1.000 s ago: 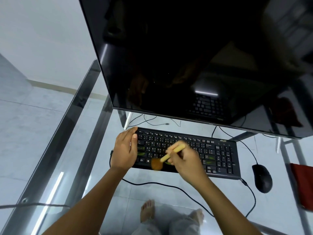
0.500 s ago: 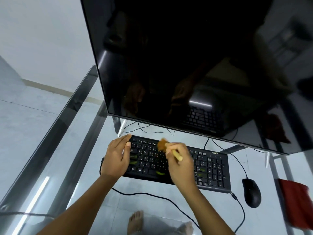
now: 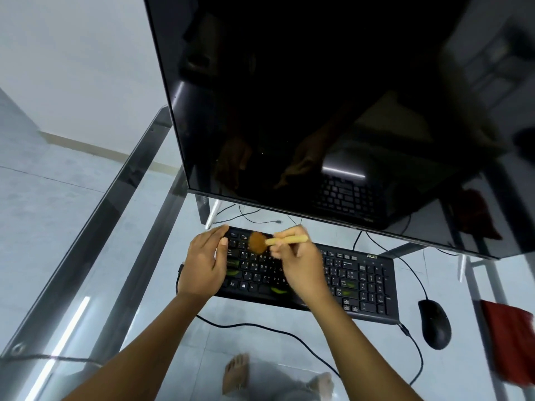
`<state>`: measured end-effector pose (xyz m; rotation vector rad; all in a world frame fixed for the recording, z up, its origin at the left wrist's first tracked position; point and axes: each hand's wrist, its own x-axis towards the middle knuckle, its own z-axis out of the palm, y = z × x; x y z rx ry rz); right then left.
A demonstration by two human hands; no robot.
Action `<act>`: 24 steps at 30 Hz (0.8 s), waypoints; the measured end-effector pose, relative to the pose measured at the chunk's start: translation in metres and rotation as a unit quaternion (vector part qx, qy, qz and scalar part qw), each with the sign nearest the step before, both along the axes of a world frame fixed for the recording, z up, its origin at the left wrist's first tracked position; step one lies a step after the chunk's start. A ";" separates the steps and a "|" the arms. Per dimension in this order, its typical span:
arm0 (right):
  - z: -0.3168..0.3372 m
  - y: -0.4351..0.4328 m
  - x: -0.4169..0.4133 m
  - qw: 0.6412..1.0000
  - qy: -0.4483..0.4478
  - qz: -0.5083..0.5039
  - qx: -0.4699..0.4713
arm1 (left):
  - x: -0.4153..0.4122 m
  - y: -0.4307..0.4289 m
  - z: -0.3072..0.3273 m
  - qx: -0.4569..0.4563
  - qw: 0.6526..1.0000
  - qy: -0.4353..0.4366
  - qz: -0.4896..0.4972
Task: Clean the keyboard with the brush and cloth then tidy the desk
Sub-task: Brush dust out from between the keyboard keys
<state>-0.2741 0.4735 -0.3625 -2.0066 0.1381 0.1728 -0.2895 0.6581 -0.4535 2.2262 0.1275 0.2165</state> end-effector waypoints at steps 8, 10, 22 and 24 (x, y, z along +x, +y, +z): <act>0.005 -0.055 -0.007 0.997 -0.007 -0.067 -0.027 | 0.000 0.000 0.003 -0.002 1.000 0.009 0.000; 0.009 -0.060 -0.009 0.996 0.015 -0.080 0.033 | 0.000 -0.001 0.003 -0.002 1.000 0.006 -0.001; 0.007 -0.068 -0.019 0.994 -0.012 -0.069 -0.081 | -0.002 -0.002 0.006 0.001 1.000 0.007 0.003; 0.007 -0.076 -0.019 0.991 -0.044 -0.108 -0.059 | -0.002 -0.004 0.008 0.003 1.000 0.012 0.001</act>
